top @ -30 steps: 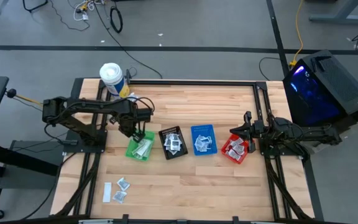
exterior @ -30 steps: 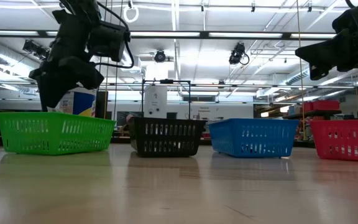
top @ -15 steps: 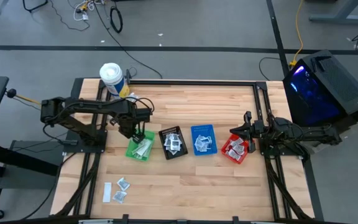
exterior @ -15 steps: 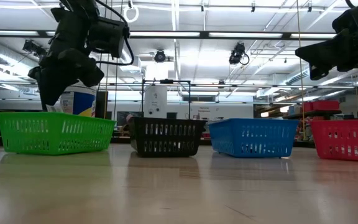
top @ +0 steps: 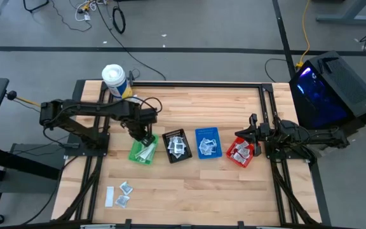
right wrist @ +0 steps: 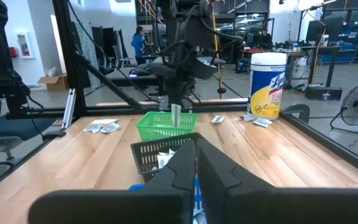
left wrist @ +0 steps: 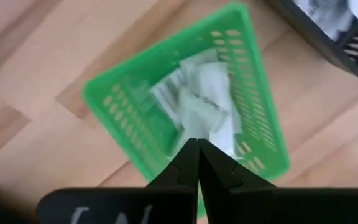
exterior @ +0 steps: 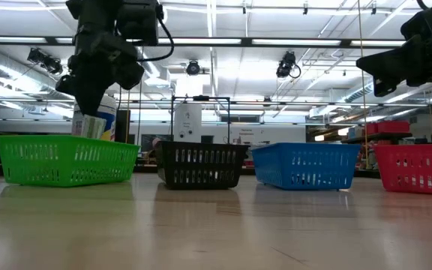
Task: Pick & Place First Aid Supplies
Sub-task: Put the bandage into the green basket
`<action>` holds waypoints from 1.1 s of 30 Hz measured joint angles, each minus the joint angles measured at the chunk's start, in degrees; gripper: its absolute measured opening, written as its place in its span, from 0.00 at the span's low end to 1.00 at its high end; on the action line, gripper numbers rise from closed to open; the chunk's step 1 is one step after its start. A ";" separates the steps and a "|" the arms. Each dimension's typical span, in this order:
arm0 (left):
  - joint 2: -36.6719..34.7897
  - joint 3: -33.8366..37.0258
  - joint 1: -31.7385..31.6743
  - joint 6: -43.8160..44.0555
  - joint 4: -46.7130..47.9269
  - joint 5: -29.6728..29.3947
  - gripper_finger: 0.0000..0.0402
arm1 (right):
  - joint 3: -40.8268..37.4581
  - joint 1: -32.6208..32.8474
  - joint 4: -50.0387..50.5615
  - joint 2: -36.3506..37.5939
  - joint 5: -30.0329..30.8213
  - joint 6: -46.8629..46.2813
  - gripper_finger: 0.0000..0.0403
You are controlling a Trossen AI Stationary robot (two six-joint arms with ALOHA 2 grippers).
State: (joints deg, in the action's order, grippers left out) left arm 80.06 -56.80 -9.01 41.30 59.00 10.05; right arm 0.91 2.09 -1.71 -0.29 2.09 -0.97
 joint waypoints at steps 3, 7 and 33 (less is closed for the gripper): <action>0.02 -0.02 0.92 0.32 -1.41 0.97 0.02 | 0.01 -0.02 0.02 0.02 0.00 0.00 0.06; 0.02 -0.32 1.57 1.55 -1.57 0.37 0.01 | 0.00 -0.02 0.02 0.00 0.00 0.01 0.06; 0.02 -11.99 -0.47 -7.48 4.37 -11.58 0.04 | 0.00 -0.02 0.02 0.02 0.00 0.01 0.06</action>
State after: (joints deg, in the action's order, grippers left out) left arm 80.07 -68.79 -9.48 33.82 63.37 -1.53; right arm 0.91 2.07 -1.69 -0.27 2.09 -0.97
